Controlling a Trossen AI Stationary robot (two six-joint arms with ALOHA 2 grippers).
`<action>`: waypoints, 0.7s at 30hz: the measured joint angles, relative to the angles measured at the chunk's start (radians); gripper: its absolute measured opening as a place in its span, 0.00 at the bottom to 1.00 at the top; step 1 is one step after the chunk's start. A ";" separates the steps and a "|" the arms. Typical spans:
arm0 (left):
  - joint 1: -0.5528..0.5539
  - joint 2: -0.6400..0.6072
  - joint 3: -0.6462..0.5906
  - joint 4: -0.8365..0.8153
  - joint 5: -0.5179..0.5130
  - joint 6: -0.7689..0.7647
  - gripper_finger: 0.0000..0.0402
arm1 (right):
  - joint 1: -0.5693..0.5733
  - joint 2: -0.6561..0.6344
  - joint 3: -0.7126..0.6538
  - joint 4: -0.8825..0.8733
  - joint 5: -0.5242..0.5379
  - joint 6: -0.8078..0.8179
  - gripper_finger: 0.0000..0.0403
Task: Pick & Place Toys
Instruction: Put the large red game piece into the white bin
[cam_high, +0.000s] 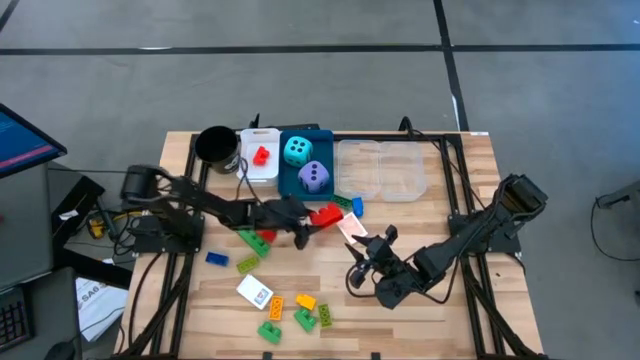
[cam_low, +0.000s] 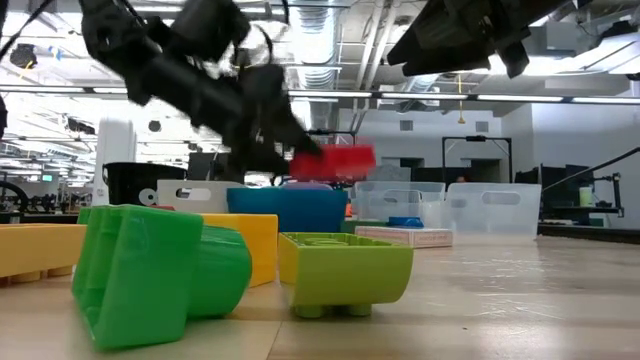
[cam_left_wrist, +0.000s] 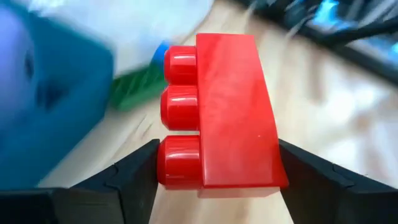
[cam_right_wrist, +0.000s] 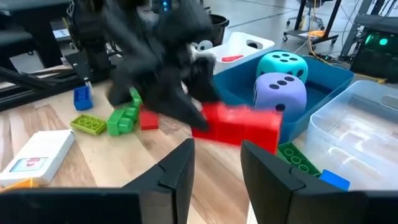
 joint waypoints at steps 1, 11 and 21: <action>-0.004 -0.035 0.000 -0.008 0.000 0.018 0.66 | 0.000 0.000 0.000 -0.002 0.000 0.000 0.31; -0.013 -0.445 0.000 -0.363 -0.237 0.194 0.66 | 0.000 0.000 0.000 -0.005 0.000 -0.003 0.31; 0.021 -0.701 0.000 -0.829 -0.575 0.152 0.67 | -0.001 0.000 0.000 -0.008 -0.001 -0.003 0.31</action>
